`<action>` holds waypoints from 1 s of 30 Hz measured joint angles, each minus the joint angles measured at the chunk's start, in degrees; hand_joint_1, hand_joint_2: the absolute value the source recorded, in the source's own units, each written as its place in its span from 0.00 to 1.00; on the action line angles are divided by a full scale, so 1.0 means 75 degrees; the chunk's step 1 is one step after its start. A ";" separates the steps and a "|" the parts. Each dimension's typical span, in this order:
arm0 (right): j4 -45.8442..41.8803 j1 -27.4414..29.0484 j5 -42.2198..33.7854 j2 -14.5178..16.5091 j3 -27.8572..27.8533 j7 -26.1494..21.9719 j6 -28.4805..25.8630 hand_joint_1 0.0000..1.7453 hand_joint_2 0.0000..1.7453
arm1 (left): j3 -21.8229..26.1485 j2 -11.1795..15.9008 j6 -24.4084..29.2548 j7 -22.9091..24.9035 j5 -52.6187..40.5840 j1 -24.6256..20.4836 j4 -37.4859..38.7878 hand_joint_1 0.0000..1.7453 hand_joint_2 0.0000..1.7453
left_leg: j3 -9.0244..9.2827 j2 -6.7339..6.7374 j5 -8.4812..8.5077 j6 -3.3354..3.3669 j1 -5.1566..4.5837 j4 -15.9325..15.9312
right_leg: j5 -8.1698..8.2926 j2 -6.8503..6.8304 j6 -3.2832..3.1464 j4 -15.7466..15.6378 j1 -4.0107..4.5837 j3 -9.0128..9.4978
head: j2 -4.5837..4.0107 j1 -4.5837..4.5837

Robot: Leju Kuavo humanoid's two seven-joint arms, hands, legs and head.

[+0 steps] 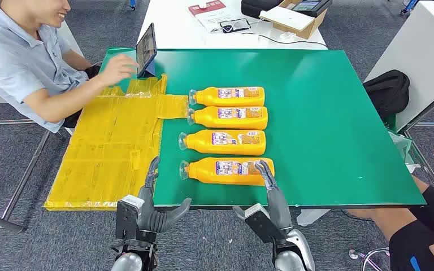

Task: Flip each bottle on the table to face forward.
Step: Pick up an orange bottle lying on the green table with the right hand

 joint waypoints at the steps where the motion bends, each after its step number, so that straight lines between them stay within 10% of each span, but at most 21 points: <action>1: 0.0000 0.0003 0.0000 -0.0001 0.0000 0.0000 0.0000 0.00 1.00 | 0.0000 0.0000 0.0000 0.0000 0.0000 0.0000 0.0000 0.00 1.00 | 0.0000 0.0000 0.0000 0.0000 0.0000 0.0000 | 0.0000 0.0000 0.0000 0.0000 0.0000 0.0000 | 0.0000 0.0000; 30: 0.0032 -0.0971 0.1403 -0.0318 0.0367 0.0625 0.0057 0.00 1.00 | -0.0036 -0.0004 -0.0243 -0.0020 0.0066 -0.0161 0.0181 0.00 1.00 | 0.0000 0.0001 0.0003 0.0001 0.0000 0.0000 | 0.0001 0.0001 0.0000 0.0002 0.0000 0.0003 | 0.0000 0.0000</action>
